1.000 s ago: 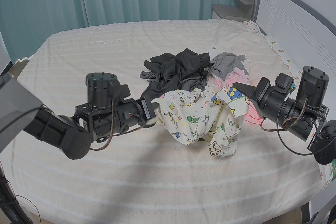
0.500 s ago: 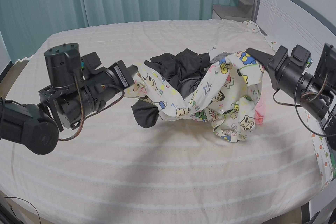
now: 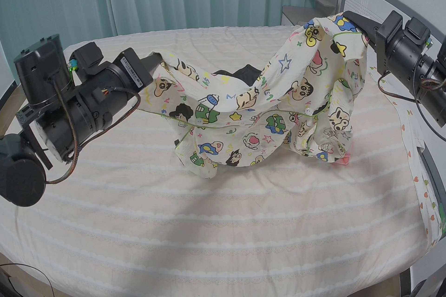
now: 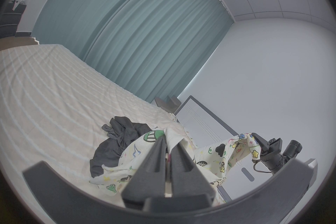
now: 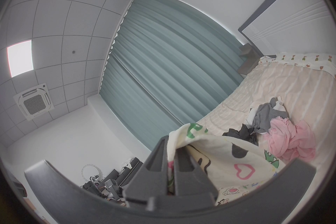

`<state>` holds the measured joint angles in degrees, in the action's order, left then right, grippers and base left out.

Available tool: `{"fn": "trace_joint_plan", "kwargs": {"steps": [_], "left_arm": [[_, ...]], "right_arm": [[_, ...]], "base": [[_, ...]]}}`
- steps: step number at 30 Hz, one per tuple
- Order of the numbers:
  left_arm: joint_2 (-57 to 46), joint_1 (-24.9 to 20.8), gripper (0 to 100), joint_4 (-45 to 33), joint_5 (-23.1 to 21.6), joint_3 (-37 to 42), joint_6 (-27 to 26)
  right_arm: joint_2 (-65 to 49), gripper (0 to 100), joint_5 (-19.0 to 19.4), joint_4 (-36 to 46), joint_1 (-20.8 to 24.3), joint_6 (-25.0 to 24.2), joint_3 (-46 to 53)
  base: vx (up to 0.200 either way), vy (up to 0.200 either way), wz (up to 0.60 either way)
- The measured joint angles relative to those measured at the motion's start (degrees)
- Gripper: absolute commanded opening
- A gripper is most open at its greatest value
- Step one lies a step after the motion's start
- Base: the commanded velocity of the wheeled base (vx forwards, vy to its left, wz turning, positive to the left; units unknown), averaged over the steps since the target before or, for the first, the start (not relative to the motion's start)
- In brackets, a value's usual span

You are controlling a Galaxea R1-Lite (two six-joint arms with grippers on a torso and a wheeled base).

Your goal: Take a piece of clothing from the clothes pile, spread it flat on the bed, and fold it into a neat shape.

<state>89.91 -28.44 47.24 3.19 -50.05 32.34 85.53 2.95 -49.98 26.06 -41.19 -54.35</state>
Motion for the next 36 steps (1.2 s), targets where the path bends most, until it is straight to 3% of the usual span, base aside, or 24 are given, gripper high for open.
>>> {"fn": "trace_joint_plan", "kwargs": {"steps": [17, 36], "left_arm": [[-7.27, -1.60, 0, 3.50, 3.47, 7.45, -0.54], [-10.61, -2.73, 0, 3.25, 3.43, 10.47, -0.95]], "right_arm": [[-7.42, 0, 0.33, 4.85, 0.50, 0.46, 7.83], [-12.81, 0, 0.44, 7.94, 4.50, 0.55, 9.78]], "base": [[0.000, 0.000, 0.00], [-0.189, 0.000, 0.00]]}}
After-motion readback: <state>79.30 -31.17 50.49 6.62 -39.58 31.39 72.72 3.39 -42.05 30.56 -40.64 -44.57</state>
